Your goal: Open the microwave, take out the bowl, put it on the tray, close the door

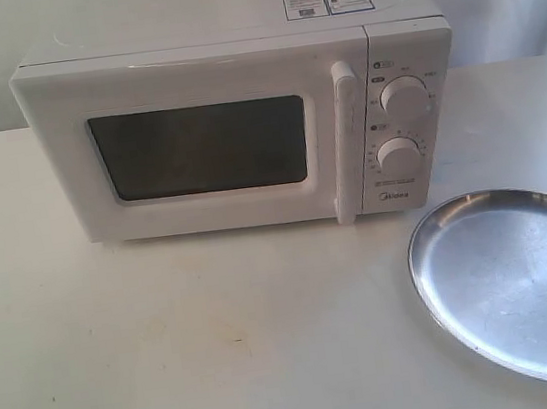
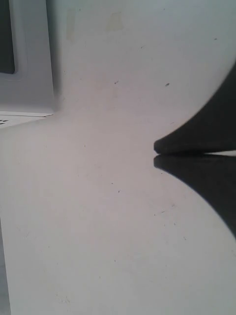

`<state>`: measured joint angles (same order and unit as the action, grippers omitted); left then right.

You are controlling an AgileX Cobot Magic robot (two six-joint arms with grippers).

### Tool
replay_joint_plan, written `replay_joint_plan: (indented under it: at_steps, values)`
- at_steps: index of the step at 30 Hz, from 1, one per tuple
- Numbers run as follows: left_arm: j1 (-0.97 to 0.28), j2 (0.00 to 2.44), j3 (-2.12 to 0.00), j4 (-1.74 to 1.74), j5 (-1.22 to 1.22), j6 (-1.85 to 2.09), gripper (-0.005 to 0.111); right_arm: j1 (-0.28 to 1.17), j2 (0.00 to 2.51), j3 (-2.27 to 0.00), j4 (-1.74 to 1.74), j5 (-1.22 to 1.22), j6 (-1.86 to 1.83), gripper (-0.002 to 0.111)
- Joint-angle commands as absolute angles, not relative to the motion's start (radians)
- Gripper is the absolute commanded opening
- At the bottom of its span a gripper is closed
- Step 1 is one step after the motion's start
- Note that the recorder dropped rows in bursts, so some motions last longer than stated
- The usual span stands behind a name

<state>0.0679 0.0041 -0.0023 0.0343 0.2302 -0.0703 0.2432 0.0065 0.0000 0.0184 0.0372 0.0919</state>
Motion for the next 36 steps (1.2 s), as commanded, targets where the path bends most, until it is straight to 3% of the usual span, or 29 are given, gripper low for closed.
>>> replay_joint_plan:
  at_steps: [1,8,13,19,22,28,36]
  values:
    - [0.068,0.0,0.0,0.034,0.231,-0.071,0.0,0.238,0.0,0.0,0.107,-0.355,0.265,0.0]
    - [0.068,0.0,0.0,0.034,0.231,-0.071,0.0,0.238,0.111,-0.104,0.125,-0.611,0.275,0.0]
    - [0.068,0.0,0.0,0.034,0.231,-0.071,0.0,0.238,0.434,-0.343,0.076,-0.558,0.238,0.0]
    - [0.068,0.0,0.0,0.034,0.231,-0.071,0.0,0.238,0.847,-0.542,-0.417,-0.38,0.371,0.0]
    - [0.068,0.0,0.0,0.034,0.231,-0.071,0.0,0.238,1.036,-0.517,-0.619,-0.571,0.401,0.0]
    - [0.068,0.0,0.0,0.034,0.231,-0.071,0.0,0.238,1.454,-0.483,-0.847,-1.176,0.281,0.0]
    - [0.068,0.0,0.0,0.034,0.231,-0.071,0.0,0.238,1.842,-0.568,-0.85,-1.221,0.132,0.0]
